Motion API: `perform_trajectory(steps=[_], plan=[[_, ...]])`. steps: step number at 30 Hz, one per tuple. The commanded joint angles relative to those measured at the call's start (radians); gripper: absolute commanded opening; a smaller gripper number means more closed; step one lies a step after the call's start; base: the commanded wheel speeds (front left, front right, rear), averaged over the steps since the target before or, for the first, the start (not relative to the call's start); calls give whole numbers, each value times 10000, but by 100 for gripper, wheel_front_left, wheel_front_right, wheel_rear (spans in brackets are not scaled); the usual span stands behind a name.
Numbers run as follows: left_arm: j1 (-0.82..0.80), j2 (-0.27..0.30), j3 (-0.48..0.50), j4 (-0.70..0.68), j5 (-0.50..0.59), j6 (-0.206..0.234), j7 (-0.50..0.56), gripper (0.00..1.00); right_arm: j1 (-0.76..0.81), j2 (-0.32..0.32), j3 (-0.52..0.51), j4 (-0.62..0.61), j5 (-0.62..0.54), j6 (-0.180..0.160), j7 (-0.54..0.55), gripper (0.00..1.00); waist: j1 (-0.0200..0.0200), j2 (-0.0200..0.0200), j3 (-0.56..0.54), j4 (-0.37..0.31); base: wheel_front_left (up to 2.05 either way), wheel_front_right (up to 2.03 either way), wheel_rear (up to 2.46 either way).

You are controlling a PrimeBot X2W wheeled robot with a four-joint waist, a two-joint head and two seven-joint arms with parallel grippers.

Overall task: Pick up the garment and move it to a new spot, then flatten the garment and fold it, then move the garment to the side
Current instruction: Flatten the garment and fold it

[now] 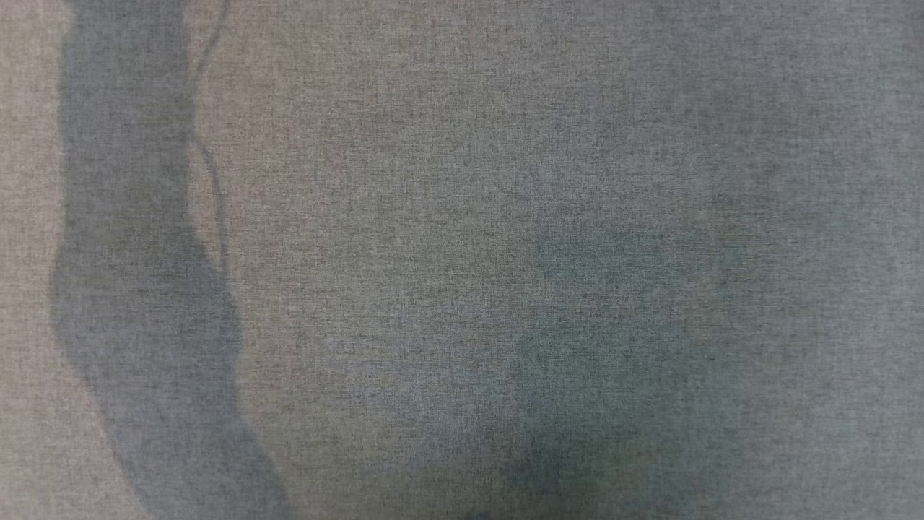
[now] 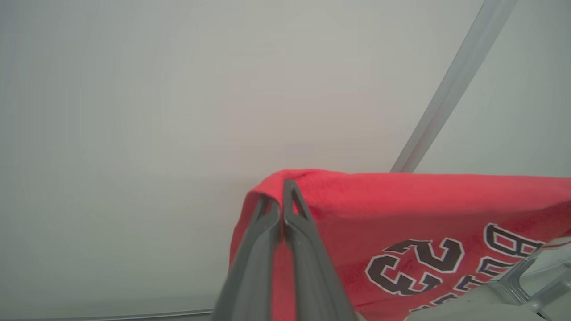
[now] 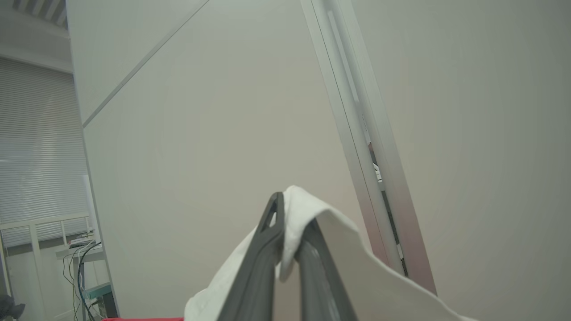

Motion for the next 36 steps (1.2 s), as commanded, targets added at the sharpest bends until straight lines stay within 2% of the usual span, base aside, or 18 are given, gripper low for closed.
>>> perform_trajectory(steps=[1,5,10,18,24,32,36], plan=[[249,-23,-175,263,-113,-75,68,0,374,-84,446,-51,180,20,-6,0,0,0,-35,-26,0,0,0],[935,7,-762,431,-575,-102,781,0,1022,-414,1456,-199,546,22,300,0,0,0,-168,-88,0,0,0],[2358,638,-1657,-282,-1582,-85,1757,0,2229,-1096,2805,-719,1165,20,595,0,0,0,-560,-145,0,0,0],[4333,1426,-2583,-1348,-2676,-86,2424,0,4142,-1671,3968,-1737,2239,20,655,0,0,0,-1810,-362,0,0,0],[6275,2097,-3040,-2387,-3709,-86,2585,0,5911,-2248,4974,-2661,2961,20,1045,0,0,0,-3121,-613,0,0,0],[9024,3121,-3660,-3755,-4373,-83,2949,0,8000,-3285,6102,-3759,3548,20,1786,0,0,0,-4534,-728,0,0,0],[10446,3513,-3751,-4654,-4736,222,2906,0,9000,-3874,6561,-4392,3737,22,2108,0,0,0,-5111,-689,0,0,0]])
